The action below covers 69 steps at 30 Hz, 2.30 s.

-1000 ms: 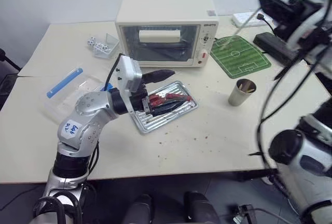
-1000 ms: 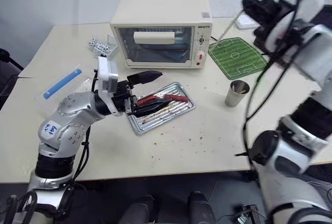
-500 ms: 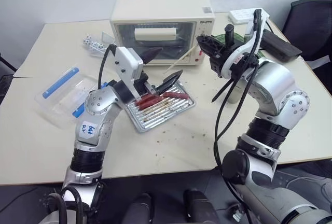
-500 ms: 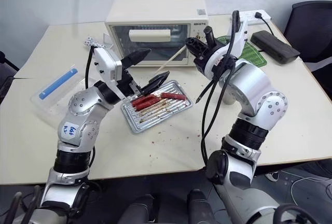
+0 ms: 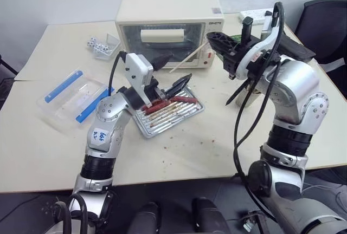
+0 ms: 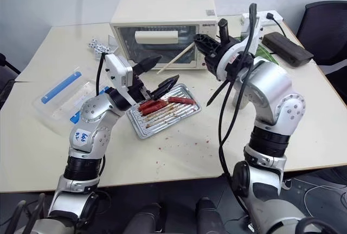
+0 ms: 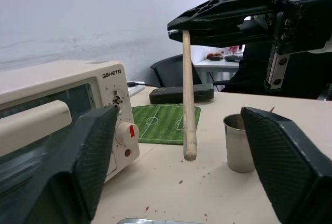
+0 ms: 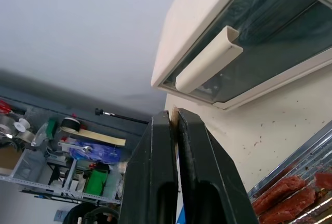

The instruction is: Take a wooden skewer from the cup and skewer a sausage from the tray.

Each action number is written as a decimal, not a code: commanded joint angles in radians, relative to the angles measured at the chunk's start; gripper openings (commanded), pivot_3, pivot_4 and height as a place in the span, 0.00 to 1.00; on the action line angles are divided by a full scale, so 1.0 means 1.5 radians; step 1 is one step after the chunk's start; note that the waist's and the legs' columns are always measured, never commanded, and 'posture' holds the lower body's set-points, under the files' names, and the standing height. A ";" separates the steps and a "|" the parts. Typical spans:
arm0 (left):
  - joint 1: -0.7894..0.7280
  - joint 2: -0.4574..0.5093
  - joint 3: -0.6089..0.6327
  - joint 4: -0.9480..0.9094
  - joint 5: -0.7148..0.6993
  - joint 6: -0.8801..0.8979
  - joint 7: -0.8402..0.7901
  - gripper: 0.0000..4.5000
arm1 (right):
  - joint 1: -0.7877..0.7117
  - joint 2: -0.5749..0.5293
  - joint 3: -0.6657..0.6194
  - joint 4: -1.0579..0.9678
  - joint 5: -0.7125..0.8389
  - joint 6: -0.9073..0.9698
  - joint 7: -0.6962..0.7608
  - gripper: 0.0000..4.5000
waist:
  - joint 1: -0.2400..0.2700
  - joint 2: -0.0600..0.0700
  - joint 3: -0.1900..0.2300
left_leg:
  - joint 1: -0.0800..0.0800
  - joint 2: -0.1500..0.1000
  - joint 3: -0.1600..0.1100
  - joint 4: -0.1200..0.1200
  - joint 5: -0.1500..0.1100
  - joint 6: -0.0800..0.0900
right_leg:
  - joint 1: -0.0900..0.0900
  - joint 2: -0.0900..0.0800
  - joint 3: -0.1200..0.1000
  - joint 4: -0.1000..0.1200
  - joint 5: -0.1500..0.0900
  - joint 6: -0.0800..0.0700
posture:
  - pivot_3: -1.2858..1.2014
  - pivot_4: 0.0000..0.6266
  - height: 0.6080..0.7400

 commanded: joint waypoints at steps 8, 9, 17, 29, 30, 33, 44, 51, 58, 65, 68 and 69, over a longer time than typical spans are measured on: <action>-0.004 0.003 0.009 -0.022 -0.008 -0.007 -0.015 0.18 | 0.017 -0.042 0.047 -0.032 0.044 -0.046 0.043 0.01 | 0.001 0.000 0.000 | 0.000 0.000 0.000 0.000 0.000 0.000 | 0.000 0.000 0.000 0.000 0.000 0.000 | 0.52 0.24 1.00; -0.004 0.003 0.009 -0.024 -0.007 -0.006 -0.014 0.11 | 0.018 -0.044 0.050 -0.033 0.044 -0.049 0.044 0.01 | 0.001 0.000 0.000 | 0.000 0.000 0.000 0.000 0.000 0.000 | 0.000 0.000 0.000 0.000 0.000 0.000 | 0.52 0.24 1.00; -0.003 0.002 0.009 -0.025 -0.006 -0.003 -0.010 0.11 | 0.023 -0.048 0.057 -0.035 0.044 -0.063 0.051 0.01 | 0.001 0.000 0.000 | 0.000 0.000 0.000 0.000 0.000 0.000 | 0.000 0.000 0.000 0.000 0.000 0.000 | 0.52 0.24 1.00; -0.007 -0.009 0.015 -0.035 -0.014 0.004 0.000 0.00 | 0.034 -0.058 0.062 -0.032 0.044 -0.070 0.056 0.01 | 0.002 0.000 0.000 | 0.000 0.000 0.000 0.000 0.000 0.000 | 0.000 0.000 0.000 0.000 0.000 0.000 | 0.52 0.24 1.00; -0.007 -0.007 0.014 -0.037 -0.012 0.007 -0.001 0.00 | 0.035 -0.061 0.065 -0.032 0.044 -0.070 0.058 0.01 | 0.002 0.000 0.000 | 0.000 0.000 0.000 0.000 0.000 0.000 | 0.000 0.000 0.000 0.000 0.000 0.000 | 0.52 0.24 1.00; -0.005 -0.003 0.013 -0.041 -0.010 0.017 0.001 0.00 | 0.044 -0.072 0.075 -0.031 0.042 -0.065 0.065 0.12 | 0.002 0.000 0.000 | 0.000 0.000 0.000 0.000 0.000 0.000 | 0.000 0.000 0.000 0.000 0.000 0.000 | 0.52 0.24 1.00; 0.039 0.091 0.075 -0.059 -0.036 0.078 -0.020 0.00 | 0.053 -0.158 0.114 -0.015 -0.020 -0.022 0.122 0.87 | 0.001 0.000 0.000 | 0.000 0.000 0.000 0.000 0.000 0.000 | 0.000 0.000 0.001 -0.001 0.000 0.000 | 0.52 0.24 1.00; 0.148 0.261 0.168 -0.096 -0.103 0.169 -0.109 0.00 | 0.015 -0.262 0.285 -0.030 -0.396 0.043 0.404 0.99 | -0.001 0.000 0.000 | 0.000 0.002 0.000 -0.002 0.000 0.000 | -0.001 0.000 0.001 -0.003 0.000 0.000 | 0.52 0.24 1.00; 0.233 0.328 0.200 -0.168 -0.158 0.232 -0.154 0.00 | -0.038 -0.326 0.508 0.059 -0.821 -0.116 0.756 0.99 | 0.003 0.000 0.000 | 0.000 0.001 0.001 -0.001 -0.001 0.001 | -0.001 -0.001 0.001 -0.005 0.000 0.000 | 0.52 0.24 1.00; 0.261 0.335 0.215 -0.194 -0.163 0.243 -0.138 0.00 | -0.089 -0.256 0.606 0.286 -1.057 -0.251 0.952 0.99 | 0.000 -0.001 0.000 | 0.000 0.001 0.001 -0.002 0.000 -0.001 | -0.001 -0.001 0.001 -0.005 0.001 -0.001 | 0.52 0.24 1.00; 0.267 0.335 0.224 -0.198 -0.162 0.242 -0.127 0.00 | -0.100 -0.213 0.603 0.360 -1.116 -0.292 0.992 0.99 | -0.002 -0.002 0.000 | 0.000 0.003 0.001 -0.002 0.000 -0.003 | -0.001 0.000 0.001 -0.005 0.001 -0.001 | 0.52 0.24 1.00; 0.268 0.335 0.227 -0.199 -0.163 0.243 -0.123 0.00 | -0.103 -0.199 0.598 0.382 -1.133 -0.303 1.003 0.99 | -0.002 -0.002 0.000 | 0.000 0.003 0.001 -0.002 0.001 -0.004 | -0.001 0.000 0.001 -0.005 0.001 -0.001 | 0.52 0.24 1.00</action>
